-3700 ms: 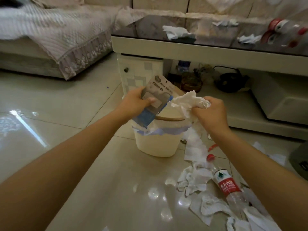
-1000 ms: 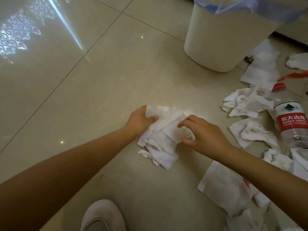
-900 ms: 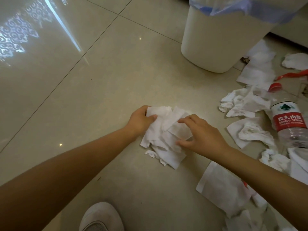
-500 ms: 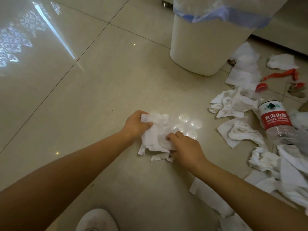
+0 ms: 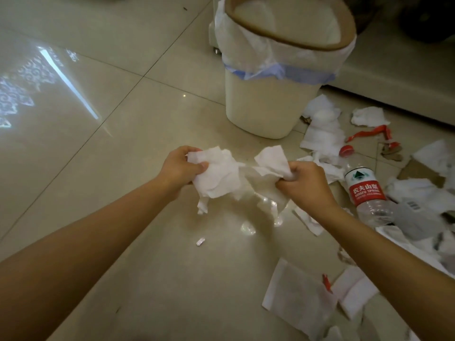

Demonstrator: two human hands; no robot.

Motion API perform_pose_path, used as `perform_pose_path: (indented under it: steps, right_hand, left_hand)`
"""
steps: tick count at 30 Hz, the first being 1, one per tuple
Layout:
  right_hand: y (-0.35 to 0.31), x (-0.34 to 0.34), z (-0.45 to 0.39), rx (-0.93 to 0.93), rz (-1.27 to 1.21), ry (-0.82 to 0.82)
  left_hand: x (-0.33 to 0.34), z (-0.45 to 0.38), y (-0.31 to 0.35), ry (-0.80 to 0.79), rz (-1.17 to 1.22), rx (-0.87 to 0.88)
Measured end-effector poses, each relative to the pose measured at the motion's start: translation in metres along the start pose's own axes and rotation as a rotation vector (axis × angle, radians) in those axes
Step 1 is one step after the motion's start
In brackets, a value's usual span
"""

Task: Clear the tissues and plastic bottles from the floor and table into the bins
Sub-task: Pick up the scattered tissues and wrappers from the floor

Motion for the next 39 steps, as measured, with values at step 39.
perform_pose_path:
  steps: [39]
  right_hand:
    - [-0.119,-0.143,-0.098,-0.285,-0.078,0.313]
  left_hand:
    - [0.090,-0.044,0.243,-0.250,0.085,0.414]
Point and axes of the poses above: each hand's wrist, its own z-axis away from the middle knuckle, its own x-axis out of the palm, y = z × x, the point moved 7 cm from there along -z, towards the middle knuckle, and after that the axes turned 5 degrees about x, right-handed, at the moved point
